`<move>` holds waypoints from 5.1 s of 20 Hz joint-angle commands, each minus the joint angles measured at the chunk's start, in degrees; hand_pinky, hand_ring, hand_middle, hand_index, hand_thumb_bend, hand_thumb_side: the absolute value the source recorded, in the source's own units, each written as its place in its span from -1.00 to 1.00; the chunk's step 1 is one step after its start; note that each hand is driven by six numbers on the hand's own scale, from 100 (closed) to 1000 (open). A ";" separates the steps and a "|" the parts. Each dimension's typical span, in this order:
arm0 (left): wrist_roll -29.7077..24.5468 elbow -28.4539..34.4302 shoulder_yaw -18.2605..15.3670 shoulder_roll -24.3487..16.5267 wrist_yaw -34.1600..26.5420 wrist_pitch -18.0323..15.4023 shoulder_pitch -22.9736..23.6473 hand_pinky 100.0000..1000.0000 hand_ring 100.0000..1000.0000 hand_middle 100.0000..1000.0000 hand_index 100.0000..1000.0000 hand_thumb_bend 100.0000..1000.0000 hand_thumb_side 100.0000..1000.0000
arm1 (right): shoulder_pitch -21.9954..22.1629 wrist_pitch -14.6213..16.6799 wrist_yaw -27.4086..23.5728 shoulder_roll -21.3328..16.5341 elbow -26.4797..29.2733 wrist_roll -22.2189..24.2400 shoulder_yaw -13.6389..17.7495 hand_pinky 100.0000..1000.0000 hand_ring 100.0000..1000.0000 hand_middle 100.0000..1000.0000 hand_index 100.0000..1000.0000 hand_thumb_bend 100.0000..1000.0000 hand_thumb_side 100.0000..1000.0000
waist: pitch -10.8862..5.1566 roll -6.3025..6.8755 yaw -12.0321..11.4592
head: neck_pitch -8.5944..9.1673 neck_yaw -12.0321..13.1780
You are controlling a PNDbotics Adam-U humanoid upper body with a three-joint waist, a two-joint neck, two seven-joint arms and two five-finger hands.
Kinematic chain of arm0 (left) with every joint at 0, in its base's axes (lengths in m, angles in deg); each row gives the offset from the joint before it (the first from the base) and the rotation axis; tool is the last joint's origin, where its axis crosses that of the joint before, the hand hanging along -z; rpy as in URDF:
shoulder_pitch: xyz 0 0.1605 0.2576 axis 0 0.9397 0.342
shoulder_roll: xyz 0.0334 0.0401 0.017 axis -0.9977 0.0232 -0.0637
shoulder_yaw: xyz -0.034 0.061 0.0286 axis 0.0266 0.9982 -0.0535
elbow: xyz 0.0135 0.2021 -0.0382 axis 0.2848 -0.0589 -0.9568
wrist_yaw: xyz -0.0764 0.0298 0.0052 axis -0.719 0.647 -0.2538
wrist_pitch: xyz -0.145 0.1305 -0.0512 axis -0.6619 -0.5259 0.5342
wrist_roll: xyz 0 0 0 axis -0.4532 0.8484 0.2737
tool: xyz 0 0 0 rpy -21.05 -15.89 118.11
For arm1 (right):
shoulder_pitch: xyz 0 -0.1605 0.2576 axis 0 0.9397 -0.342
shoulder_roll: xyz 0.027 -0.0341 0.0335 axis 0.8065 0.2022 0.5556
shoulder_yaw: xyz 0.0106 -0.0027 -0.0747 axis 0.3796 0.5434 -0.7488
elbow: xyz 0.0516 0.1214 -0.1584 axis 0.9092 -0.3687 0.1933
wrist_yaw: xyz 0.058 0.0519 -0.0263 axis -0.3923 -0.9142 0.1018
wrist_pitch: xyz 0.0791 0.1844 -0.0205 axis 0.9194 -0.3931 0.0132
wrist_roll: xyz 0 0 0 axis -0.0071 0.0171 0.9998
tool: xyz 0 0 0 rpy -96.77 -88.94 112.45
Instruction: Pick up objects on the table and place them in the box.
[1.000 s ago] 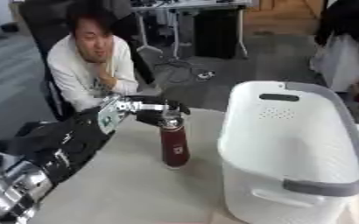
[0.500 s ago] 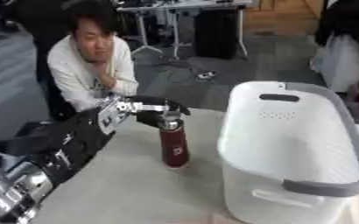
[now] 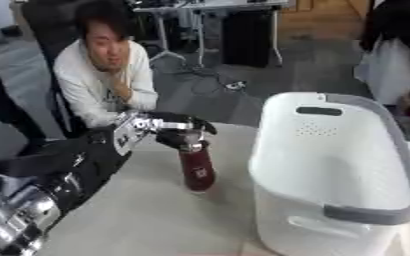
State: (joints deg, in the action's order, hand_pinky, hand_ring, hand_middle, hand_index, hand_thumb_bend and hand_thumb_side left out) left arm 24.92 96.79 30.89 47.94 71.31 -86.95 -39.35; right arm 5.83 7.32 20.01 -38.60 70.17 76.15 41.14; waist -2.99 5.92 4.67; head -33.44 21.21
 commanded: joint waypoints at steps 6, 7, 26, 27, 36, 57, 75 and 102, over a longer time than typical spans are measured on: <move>-10.49 1.61 -1.20 -2.11 -1.98 -10.62 -1.59 1.00 1.00 1.00 1.00 -0.50 0.78 | -1.06 0.14 0.02 -0.01 0.63 0.08 -0.02 -0.84 -0.26 -0.18 0.10 -1.00 0.73 | -0.61 -0.05 -0.18 | 0.36 0.70; -10.60 1.65 -1.19 -2.15 -2.01 -10.49 -1.62 1.00 1.00 1.00 1.00 -0.50 0.78 | -1.06 0.14 0.01 -0.01 0.63 0.09 -0.02 -0.84 -0.26 -0.18 0.10 -1.00 0.73 | -0.61 -0.05 -0.18 | 0.38 0.71; -13.02 -0.86 -1.59 0.08 -4.18 -11.33 0.55 1.00 1.00 1.00 1.00 -0.47 0.62 | -1.53 0.07 0.11 0.27 0.63 0.65 -0.03 -0.84 -0.25 -0.18 0.11 -1.00 0.75 | -0.06 -0.29 0.13 | 1.03 0.53; -13.23 -0.94 -1.60 0.17 -4.23 -11.33 0.62 1.00 1.00 1.00 1.00 -0.46 0.58 | -1.55 0.07 0.13 0.27 0.63 0.73 -0.04 -0.84 -0.25 -0.18 0.11 -1.00 0.75 | -0.03 -0.30 0.12 | 1.05 0.56; -15.20 -1.94 -1.74 0.40 -0.52 -11.59 1.12 1.00 1.00 1.00 1.00 -0.39 0.00 | -1.62 0.10 0.21 0.31 0.63 1.34 -0.09 -0.83 -0.24 -0.17 0.12 -1.00 0.76 | 0.04 -0.31 0.09 | 0.90 0.93; 12.00 -3.31 -3.71 1.01 11.23 -12.79 2.19 -1.00 -1.00 -0.94 -0.64 -1.00 -0.69 | -1.70 0.39 0.10 0.29 0.63 0.93 -0.01 -0.83 -0.24 -0.17 0.11 -1.00 0.75 | 0.12 -0.38 0.02 | 1.44 1.53; 14.73 1.94 -6.32 -5.57 -5.24 -6.51 -2.74 -1.00 -1.00 -1.00 -0.74 -1.00 -1.00 | -0.63 0.38 -0.10 -0.57 0.63 0.13 -0.02 -0.83 -0.25 -0.18 0.10 -1.00 0.74 | -0.73 0.00 -1.06 | 1.54 1.06; 4.21 2.63 -4.04 2.66 -26.52 -10.64 -19.94 1.00 0.85 0.78 0.78 -1.00 0.12 | -3.12 1.29 -2.45 4.47 0.63 4.06 -2.64 -0.79 -0.24 -0.18 0.10 -1.00 0.71 | -0.58 2.22 4.89 | 8.70 0.84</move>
State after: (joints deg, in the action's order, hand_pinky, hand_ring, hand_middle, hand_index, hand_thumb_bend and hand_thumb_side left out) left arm 32.02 99.67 27.09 51.58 42.75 -94.07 -57.84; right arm 3.85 8.55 18.01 -34.85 70.18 79.96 38.65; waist -3.13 8.44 9.72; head -25.91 22.11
